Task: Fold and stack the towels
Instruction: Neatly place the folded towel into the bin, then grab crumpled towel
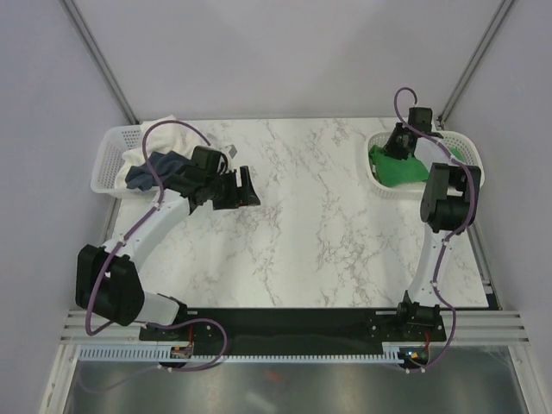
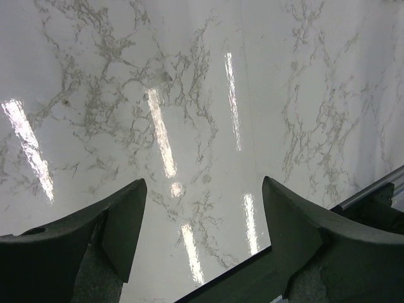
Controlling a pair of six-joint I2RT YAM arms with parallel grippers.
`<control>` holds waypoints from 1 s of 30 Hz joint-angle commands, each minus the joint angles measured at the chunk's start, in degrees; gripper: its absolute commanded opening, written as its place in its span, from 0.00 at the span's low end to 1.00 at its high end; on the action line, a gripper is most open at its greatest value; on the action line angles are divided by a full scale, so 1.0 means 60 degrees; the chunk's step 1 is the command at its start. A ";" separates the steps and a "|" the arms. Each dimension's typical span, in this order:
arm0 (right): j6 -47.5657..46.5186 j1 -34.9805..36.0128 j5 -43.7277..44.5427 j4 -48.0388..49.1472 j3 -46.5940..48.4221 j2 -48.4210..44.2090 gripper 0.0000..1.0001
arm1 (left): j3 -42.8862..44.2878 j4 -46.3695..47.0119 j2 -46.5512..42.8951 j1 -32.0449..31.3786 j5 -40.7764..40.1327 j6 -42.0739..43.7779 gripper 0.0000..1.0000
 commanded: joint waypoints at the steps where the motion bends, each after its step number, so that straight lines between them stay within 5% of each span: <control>1: -0.0415 -0.0136 0.0188 -0.0144 -0.0172 -0.1647 0.30 | 0.0882 0.0111 -0.0418 -0.0006 -0.0191 -0.0152 0.81; 5: -0.0549 -0.0122 -0.0016 -0.0906 -0.0055 -0.2802 0.43 | 0.2433 -0.0270 -0.0330 0.0111 -0.1446 -0.0050 0.80; 6: -0.0505 -0.0107 -0.0133 -0.0965 -0.0128 -0.3024 0.56 | 0.3234 -0.0358 -0.0257 0.0271 -0.1727 -0.0049 0.81; 11: 0.0256 0.0200 -0.0675 -0.0866 -0.1736 -0.5245 0.77 | 0.5597 -0.1351 0.0650 0.1530 -0.3043 -0.0180 0.80; 12: 0.0402 0.0476 -0.0807 -0.0660 -0.2538 -0.5586 0.98 | 0.6196 -0.1485 0.0811 0.2025 -0.3281 -0.0166 0.80; 21: 0.1356 0.1123 -0.2622 0.1084 -0.5505 -0.7816 0.97 | 0.6265 -0.2204 0.2351 0.4723 -0.4440 -0.0458 0.77; 30: 0.1078 0.1753 -0.2932 0.1143 -0.5183 -0.7464 0.95 | 0.3610 -0.1824 0.1985 0.4887 -0.6065 0.0024 0.79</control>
